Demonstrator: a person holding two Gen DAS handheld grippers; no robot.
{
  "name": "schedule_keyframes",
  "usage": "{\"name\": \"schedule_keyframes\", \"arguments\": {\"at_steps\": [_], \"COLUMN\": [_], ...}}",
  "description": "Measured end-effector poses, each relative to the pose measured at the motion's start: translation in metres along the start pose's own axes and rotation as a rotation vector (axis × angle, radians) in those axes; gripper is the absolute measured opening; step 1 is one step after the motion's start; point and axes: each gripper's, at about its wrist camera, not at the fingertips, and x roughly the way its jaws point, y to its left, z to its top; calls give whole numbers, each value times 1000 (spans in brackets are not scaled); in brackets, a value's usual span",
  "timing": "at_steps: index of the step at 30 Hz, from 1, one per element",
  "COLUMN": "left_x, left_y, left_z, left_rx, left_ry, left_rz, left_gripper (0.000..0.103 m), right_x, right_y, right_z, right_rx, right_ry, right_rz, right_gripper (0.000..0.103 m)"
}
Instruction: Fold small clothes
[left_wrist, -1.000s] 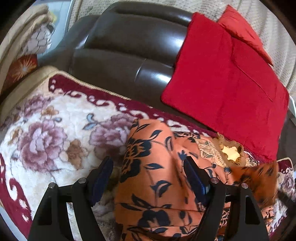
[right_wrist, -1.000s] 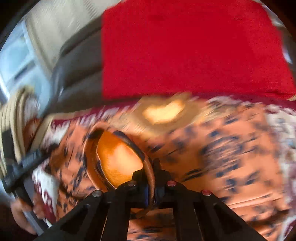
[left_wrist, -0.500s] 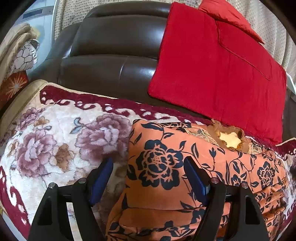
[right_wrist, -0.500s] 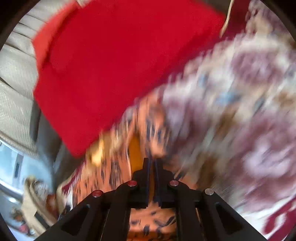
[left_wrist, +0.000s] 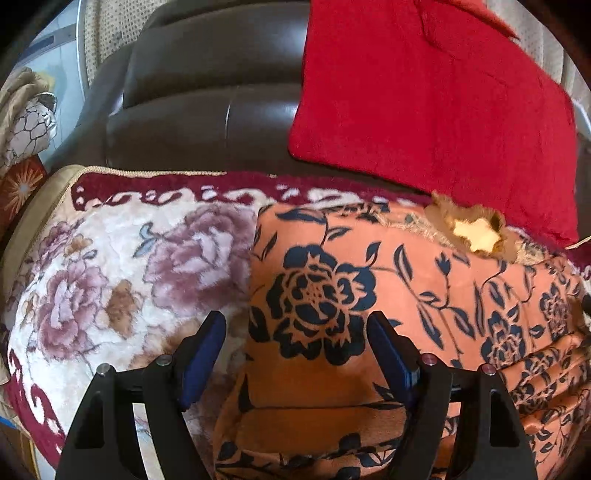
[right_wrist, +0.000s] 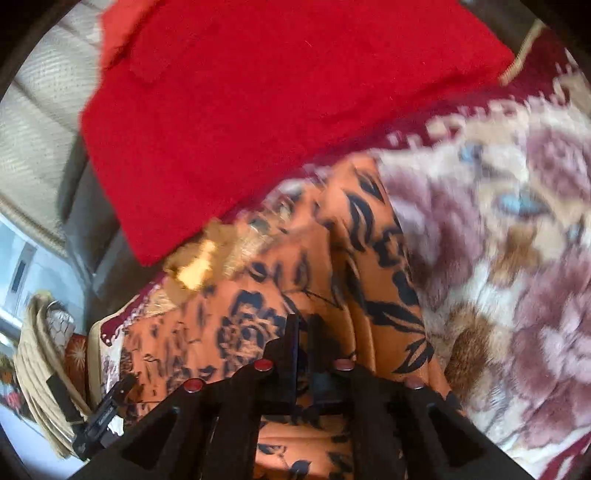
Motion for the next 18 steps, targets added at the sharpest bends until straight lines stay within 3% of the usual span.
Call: {"name": "schedule_keyframes", "arguments": {"at_steps": [1, 3, 4, 5, 6, 7, 8, 15, 16, 17, 18], "left_x": [-1, 3, 8, 15, 17, 14, 12, -52, -63, -69, -80], "left_y": [0, -1, -2, -2, 0, 5, 8, 43, 49, 54, 61], "left_z": [-1, -3, -3, -6, -8, -9, -9, -31, -37, -41, -51], "left_rx": [3, 20, 32, 42, 30, 9, -3, -44, -44, -44, -49], "left_ry": [-2, 23, 52, 88, 93, 90, 96, 15, 3, -3, -9], "left_rz": [-5, -2, -3, -16, -36, -54, -67, -103, -108, -115, -123], "left_gripper": [79, 79, 79, 79, 80, 80, 80, 80, 80, 80, 80], "right_x": [-15, -21, -21, -15, -3, 10, 12, -67, -74, -86, -87], "right_y": [7, 14, 15, 11, 3, -4, -7, -15, -14, -20, -27], "right_z": [-3, 0, -1, -3, -4, -2, -1, -25, -30, -41, -42], "right_rx": [-50, -96, -100, -90, -71, -48, -36, -108, -106, -103, -98], "right_ry": [-67, -103, -94, -60, 6, 59, 36, -78, -84, -87, -84], "right_rz": [19, 73, 72, 54, 33, 39, 69, 145, 150, 155, 152], "right_gripper": [9, 9, 11, 25, 29, 29, 29, 31, 41, 73, 86]}}
